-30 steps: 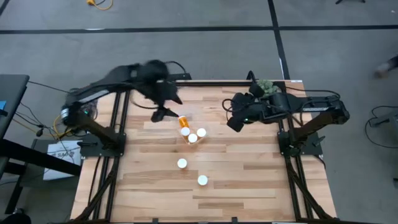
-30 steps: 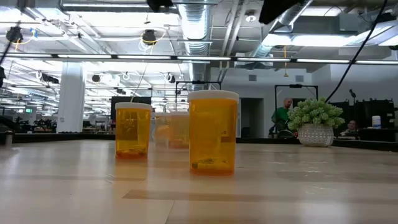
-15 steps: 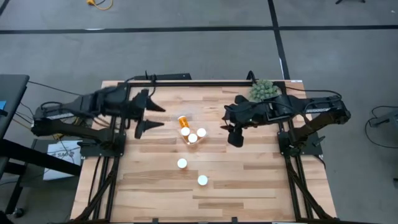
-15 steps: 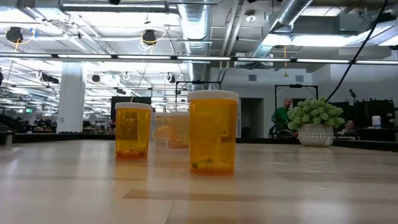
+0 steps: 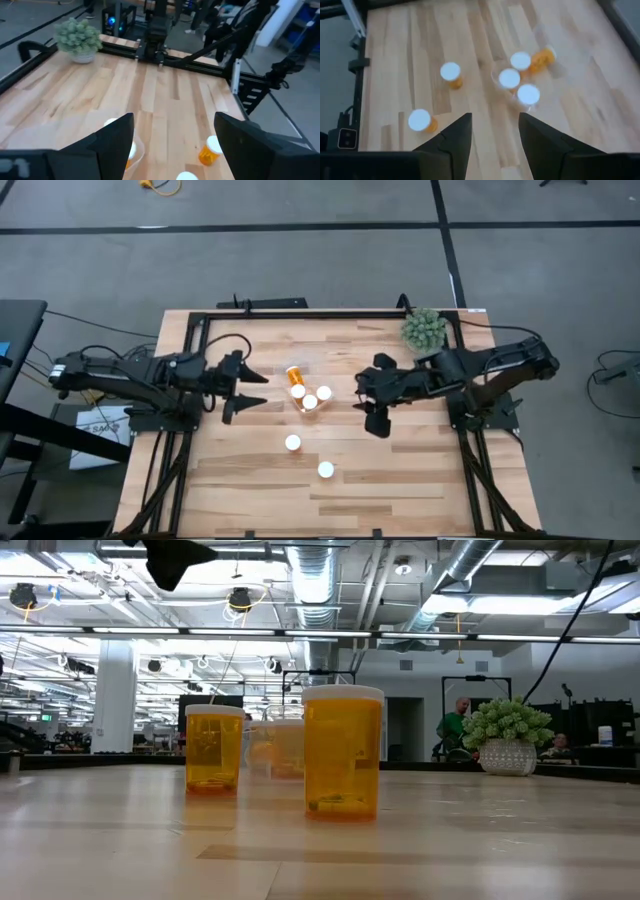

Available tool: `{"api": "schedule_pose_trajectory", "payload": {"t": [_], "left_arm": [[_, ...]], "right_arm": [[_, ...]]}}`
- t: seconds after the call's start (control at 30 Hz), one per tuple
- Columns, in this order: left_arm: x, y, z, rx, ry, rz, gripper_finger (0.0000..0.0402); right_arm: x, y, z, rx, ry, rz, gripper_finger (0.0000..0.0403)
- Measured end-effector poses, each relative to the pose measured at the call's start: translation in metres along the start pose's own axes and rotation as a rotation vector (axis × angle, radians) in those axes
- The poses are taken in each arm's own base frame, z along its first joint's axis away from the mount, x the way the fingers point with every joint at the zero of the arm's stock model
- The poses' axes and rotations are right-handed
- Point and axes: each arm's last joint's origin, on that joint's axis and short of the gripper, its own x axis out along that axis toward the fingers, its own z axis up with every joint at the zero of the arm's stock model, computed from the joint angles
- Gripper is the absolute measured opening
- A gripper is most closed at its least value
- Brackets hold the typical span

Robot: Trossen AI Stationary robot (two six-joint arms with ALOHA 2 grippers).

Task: Pick and place pill bottles into a basket
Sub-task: Put the bottom orange medicine bottle into the transparent bin

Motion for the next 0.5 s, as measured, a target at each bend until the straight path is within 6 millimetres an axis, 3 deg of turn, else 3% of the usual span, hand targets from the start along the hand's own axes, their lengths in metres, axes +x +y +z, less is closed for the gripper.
{"api": "schedule_pose_trajectory", "payload": {"t": [0.13, 0.5], "left_arm": [[0.005, -0.002, -0.011, -0.014, 0.002, -0.024, 0.0265], [0.006, -0.01, -0.016, -0.01, -0.004, -0.058, 0.0265]], "right_arm": [[0.014, 0.008, 0.001, 0.019, 0.016, -0.004, 0.0157], [0.065, 0.041, -0.009, 0.015, 0.161, 0.082, 0.0181]]}}
